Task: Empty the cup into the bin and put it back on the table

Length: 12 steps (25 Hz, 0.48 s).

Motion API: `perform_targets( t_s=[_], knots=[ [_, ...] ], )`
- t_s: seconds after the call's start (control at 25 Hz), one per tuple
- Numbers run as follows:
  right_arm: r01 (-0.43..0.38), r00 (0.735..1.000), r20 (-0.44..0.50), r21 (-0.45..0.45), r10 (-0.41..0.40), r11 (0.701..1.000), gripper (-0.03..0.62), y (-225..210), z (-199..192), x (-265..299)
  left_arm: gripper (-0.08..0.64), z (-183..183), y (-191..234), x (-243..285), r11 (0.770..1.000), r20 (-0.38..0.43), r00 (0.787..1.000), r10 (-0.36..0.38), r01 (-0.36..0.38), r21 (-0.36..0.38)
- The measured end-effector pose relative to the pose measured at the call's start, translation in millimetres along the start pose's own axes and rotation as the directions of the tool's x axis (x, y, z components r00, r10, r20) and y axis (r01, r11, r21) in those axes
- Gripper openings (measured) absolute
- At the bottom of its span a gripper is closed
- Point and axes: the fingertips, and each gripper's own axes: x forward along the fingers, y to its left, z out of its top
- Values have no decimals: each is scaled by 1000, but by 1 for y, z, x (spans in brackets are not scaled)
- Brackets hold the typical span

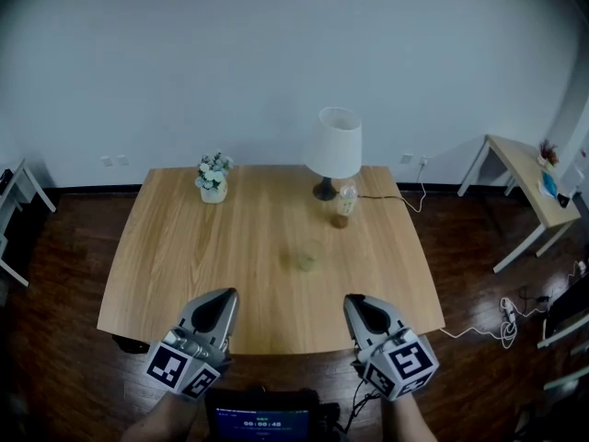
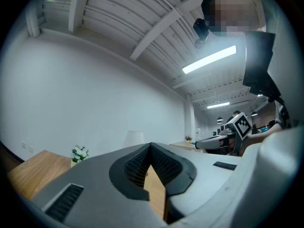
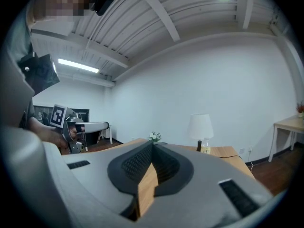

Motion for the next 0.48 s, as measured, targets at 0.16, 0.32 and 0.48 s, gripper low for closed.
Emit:
perform_targets(
  t_s=[0.16, 0.32, 0.48],
  knots=[
    [8, 1000, 7, 7, -8, 1000, 2, -5, -2, -5, -9, 1, -3, -1, 1000, -2, 1000, -3, 3, 3],
    [7, 1000, 12, -1, -7, 1000, 2, -5, -3, -6, -9, 1, -1, -5, 1000, -12, 1000, 7, -7, 1],
    [10, 1000, 12, -4, -10, 1000, 2, -8, -3, -3, -9, -2, 4, -6, 1000, -21, 1000, 14, -14, 1]
  ],
)
